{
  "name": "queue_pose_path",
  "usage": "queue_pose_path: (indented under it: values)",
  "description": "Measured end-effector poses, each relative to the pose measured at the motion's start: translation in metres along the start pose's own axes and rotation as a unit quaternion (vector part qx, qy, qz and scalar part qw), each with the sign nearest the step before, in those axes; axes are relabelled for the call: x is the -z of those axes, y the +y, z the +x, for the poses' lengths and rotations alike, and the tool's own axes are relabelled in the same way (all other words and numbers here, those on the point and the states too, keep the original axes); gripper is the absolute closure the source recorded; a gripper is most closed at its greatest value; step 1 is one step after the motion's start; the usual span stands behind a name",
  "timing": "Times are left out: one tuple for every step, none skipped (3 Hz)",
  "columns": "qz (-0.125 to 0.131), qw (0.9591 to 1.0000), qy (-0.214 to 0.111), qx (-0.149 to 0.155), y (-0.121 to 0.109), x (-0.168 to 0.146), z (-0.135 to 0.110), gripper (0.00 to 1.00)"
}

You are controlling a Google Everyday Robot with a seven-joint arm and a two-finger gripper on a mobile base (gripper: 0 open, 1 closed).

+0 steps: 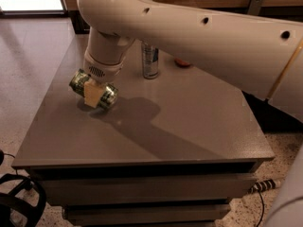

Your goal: Knock green can over

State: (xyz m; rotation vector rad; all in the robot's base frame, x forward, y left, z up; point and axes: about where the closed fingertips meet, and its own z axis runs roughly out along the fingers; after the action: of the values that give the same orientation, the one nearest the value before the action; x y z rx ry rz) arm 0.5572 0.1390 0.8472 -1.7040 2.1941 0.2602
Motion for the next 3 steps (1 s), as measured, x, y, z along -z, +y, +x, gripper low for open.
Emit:
queue_pose_path:
  values:
    - [-0.017,0.9990,0.039,0.015,0.005,-0.013,-0.002,1.00]
    - [-0.036,0.9970,0.062,0.029,0.011,-0.031,-0.005,0.98]
    - [-0.036,0.9970,0.062,0.029,0.011,-0.028,-0.006,0.75]
